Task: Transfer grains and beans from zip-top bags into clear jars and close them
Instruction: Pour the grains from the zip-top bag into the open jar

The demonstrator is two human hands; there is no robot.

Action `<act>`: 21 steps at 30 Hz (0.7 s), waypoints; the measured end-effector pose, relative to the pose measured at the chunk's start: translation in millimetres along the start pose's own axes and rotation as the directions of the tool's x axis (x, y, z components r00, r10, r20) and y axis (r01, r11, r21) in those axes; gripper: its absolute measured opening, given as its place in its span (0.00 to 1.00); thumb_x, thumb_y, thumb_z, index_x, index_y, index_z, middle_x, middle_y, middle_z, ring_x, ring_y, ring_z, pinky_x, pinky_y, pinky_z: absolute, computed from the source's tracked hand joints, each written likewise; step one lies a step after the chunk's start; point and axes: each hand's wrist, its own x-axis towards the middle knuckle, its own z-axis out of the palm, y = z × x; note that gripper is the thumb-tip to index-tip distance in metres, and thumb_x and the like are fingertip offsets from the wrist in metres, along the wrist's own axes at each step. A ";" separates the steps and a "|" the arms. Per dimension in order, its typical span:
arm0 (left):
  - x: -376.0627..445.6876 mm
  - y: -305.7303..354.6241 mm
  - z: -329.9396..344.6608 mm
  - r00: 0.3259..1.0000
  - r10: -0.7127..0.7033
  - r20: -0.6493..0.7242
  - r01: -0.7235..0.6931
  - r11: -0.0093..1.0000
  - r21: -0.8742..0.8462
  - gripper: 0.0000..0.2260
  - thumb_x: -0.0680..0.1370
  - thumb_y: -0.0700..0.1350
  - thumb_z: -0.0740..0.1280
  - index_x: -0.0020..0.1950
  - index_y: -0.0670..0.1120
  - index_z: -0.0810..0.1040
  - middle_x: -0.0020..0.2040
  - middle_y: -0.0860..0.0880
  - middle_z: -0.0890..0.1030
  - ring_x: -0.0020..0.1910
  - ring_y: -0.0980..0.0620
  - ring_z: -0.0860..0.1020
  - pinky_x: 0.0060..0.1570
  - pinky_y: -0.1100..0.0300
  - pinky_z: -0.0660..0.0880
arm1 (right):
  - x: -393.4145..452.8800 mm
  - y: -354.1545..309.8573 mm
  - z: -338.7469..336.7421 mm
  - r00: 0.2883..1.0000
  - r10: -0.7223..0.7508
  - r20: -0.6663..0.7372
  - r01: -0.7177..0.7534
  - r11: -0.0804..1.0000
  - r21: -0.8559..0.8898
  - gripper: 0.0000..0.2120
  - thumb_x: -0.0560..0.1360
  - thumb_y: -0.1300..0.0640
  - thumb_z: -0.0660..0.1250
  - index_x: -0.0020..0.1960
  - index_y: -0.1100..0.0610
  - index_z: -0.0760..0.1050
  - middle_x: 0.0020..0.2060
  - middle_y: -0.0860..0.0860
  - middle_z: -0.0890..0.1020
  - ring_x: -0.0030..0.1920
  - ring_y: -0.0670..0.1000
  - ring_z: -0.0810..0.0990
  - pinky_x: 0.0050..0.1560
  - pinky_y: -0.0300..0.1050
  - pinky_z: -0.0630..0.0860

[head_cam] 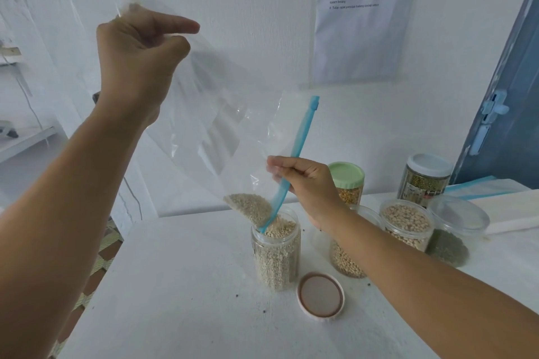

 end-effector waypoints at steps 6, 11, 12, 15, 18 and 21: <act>-0.1 -1.2 1.1 1.000 -0.006 -0.009 0.006 1.000 0.004 0.16 0.71 0.37 0.68 0.52 0.51 0.89 0.41 0.61 0.83 0.42 0.61 0.79 0.47 0.67 0.74 | -0.5 -1.0 -1.1 1.000 -0.001 -0.001 0.001 1.000 0.009 0.11 0.79 0.69 0.69 0.51 0.56 0.87 0.54 0.54 0.88 0.59 0.53 0.85 0.64 0.47 0.81; 2.6 0.9 3.2 1.000 0.024 -0.003 -0.024 1.000 0.006 0.16 0.70 0.38 0.69 0.52 0.52 0.89 0.42 0.57 0.81 0.41 0.61 0.77 0.46 0.68 0.73 | 0.5 -1.3 0.3 1.000 0.002 0.006 -0.002 1.000 0.005 0.11 0.78 0.68 0.71 0.50 0.55 0.88 0.54 0.54 0.88 0.60 0.54 0.85 0.63 0.47 0.81; 3.1 1.3 4.1 1.000 0.030 -0.002 -0.030 1.000 0.003 0.16 0.70 0.38 0.68 0.52 0.52 0.89 0.42 0.57 0.81 0.40 0.61 0.77 0.45 0.68 0.72 | -0.2 -1.2 0.6 1.000 0.002 0.007 -0.002 1.000 0.008 0.11 0.78 0.68 0.71 0.50 0.55 0.88 0.54 0.54 0.88 0.60 0.54 0.85 0.63 0.46 0.81; 3.6 1.5 6.4 0.999 0.048 0.012 -0.048 0.999 0.009 0.16 0.70 0.39 0.69 0.51 0.54 0.89 0.44 0.53 0.81 0.42 0.59 0.77 0.46 0.67 0.72 | 0.4 -0.6 -1.0 1.000 0.008 0.003 -0.008 1.000 0.003 0.10 0.79 0.68 0.70 0.52 0.57 0.87 0.55 0.54 0.88 0.60 0.54 0.85 0.63 0.46 0.81; 3.3 1.7 7.5 0.998 0.054 0.017 -0.054 0.998 0.008 0.16 0.69 0.39 0.69 0.50 0.55 0.88 0.45 0.51 0.81 0.43 0.58 0.76 0.46 0.67 0.72 | -0.2 0.0 -3.7 1.000 0.009 -0.003 -0.009 1.000 0.003 0.10 0.79 0.69 0.70 0.52 0.57 0.87 0.55 0.54 0.87 0.60 0.55 0.85 0.63 0.47 0.80; 1.9 2.0 9.2 0.999 0.044 0.020 -0.045 0.999 0.010 0.16 0.70 0.39 0.69 0.50 0.55 0.89 0.43 0.54 0.82 0.43 0.58 0.76 0.45 0.68 0.72 | 0.7 1.0 -6.6 1.000 0.000 -0.007 0.000 1.000 -0.022 0.12 0.80 0.69 0.69 0.52 0.56 0.87 0.56 0.54 0.87 0.60 0.53 0.85 0.64 0.48 0.80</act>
